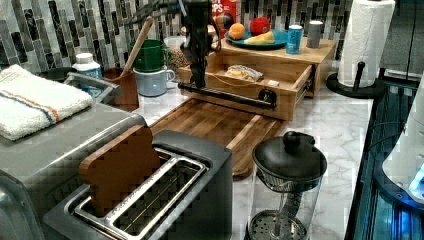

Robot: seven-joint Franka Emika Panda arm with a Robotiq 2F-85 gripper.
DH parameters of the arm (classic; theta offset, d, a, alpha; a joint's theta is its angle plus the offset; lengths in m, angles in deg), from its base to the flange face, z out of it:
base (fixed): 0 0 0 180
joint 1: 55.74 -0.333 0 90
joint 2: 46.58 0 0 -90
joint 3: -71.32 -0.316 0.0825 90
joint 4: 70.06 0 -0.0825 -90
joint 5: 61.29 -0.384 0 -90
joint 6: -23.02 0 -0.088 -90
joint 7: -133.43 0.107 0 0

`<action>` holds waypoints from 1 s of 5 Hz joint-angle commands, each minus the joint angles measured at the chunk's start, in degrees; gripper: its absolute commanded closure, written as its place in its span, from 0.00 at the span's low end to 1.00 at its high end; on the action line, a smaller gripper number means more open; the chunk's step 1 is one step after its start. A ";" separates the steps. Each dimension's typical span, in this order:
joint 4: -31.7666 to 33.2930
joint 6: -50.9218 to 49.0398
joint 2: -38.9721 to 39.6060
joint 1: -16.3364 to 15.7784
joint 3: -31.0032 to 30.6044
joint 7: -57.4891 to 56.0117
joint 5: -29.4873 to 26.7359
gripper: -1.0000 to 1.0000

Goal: Close the drawer.

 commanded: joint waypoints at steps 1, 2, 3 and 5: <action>1.82 4.83 1.99 0.57 -0.63 -3.84 1.18 1.00; 2.25 6.61 2.00 1.05 -0.54 -2.69 2.39 1.00; 5.33 12.66 0.79 0.93 0.86 -1.89 5.12 1.00; 3.30 12.02 2.29 3.29 2.64 -6.73 4.56 1.00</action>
